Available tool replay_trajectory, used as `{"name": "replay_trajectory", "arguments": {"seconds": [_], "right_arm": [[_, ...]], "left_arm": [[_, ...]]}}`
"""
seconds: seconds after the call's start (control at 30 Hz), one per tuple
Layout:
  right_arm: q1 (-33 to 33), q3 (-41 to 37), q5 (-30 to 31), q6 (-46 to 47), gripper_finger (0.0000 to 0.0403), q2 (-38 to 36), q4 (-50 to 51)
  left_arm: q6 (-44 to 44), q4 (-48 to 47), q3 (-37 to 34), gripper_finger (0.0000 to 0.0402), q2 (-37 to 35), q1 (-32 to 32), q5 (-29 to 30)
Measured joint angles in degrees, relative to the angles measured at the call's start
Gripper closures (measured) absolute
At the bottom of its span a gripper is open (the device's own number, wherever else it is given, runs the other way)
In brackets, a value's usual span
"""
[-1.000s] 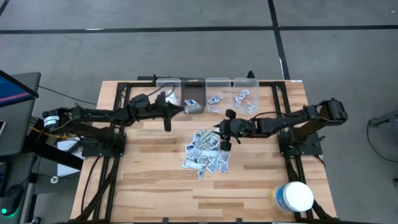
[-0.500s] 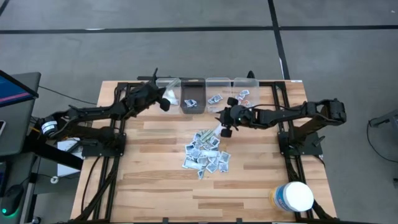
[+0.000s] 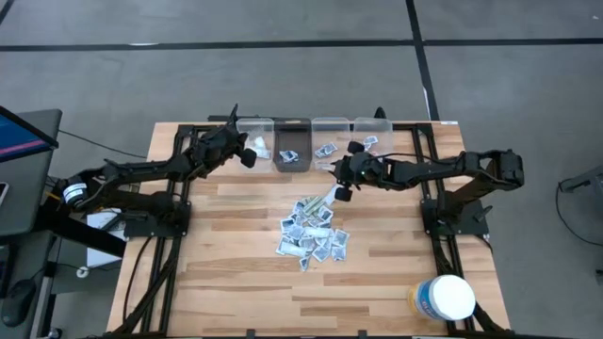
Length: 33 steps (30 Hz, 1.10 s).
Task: Pick & Place First Aid Supplies
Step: Put the bandage into the left transparent bin
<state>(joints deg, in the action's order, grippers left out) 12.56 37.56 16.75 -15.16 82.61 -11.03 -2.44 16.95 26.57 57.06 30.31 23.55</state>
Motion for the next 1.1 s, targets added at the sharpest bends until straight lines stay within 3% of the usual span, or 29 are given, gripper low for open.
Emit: {"name": "replay_trajectory", "arguments": {"seconds": [0.3, 0.87, 1.1], "right_arm": [[-1.1, 0.0, -0.2, 0.2, 0.0296, 0.0, 0.1], [-4.5, 0.0, -0.3, 0.8, 0.0296, 0.0, 0.1], [-8.2, 0.0, -0.3, 12.1, 0.0296, 0.0, 0.1]], "left_arm": [[-0.1, -0.5, 0.0, 0.0306, 0.0, -0.2, 0.0], [-2.6, -1.1, 0.0, 0.03, 0.0, -10.0, -0.1], [-2.6, -1.5, 0.0, 0.03, 0.0, -12.9, -11.5]]}}
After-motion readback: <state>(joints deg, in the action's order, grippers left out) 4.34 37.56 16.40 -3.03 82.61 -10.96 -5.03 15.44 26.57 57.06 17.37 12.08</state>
